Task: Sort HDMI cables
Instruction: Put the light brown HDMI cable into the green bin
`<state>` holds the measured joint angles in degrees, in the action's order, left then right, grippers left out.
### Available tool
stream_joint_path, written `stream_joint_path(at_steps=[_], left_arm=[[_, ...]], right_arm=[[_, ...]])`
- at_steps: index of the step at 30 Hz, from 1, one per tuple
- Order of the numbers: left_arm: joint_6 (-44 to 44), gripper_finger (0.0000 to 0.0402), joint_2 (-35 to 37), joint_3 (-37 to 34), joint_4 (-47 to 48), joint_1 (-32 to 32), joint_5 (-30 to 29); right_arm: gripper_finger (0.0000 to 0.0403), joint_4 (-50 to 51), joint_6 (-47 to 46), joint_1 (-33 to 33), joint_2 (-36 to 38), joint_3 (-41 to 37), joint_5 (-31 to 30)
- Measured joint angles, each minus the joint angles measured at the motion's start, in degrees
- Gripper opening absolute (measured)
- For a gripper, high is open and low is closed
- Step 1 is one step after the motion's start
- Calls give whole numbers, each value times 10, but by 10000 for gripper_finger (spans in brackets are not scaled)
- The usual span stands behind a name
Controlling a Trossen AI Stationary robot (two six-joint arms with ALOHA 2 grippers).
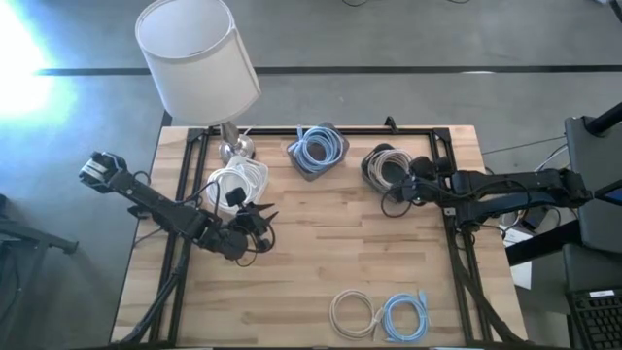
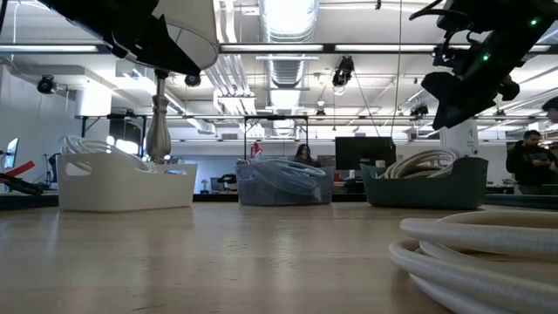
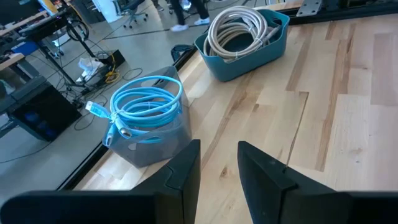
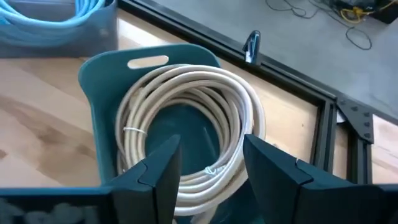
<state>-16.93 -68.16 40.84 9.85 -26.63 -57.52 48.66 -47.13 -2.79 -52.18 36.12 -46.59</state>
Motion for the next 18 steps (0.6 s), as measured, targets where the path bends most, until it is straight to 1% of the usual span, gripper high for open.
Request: stream_joint_path(at_steps=[3,5,9,12,13,15,18], left_arm=[[0,110,0,0,0,0,0],[0,110,0,0,0,0,0],[0,110,0,0,0,1,0],[0,110,0,0,0,2,0],[0,110,0,0,0,3,0],[0,110,0,0,0,3,0],[0,110,0,0,0,4,-1]], right_arm=[[171,-23,-5,3,0,0,11],[171,-45,16,6,0,0,29],[173,-99,57,19,0,0,32],[174,-158,88,31,0,0,43],[173,-182,101,35,0,0,57],[172,-233,130,43,-3,0,104],[172,-314,173,61,-18,0,196]])
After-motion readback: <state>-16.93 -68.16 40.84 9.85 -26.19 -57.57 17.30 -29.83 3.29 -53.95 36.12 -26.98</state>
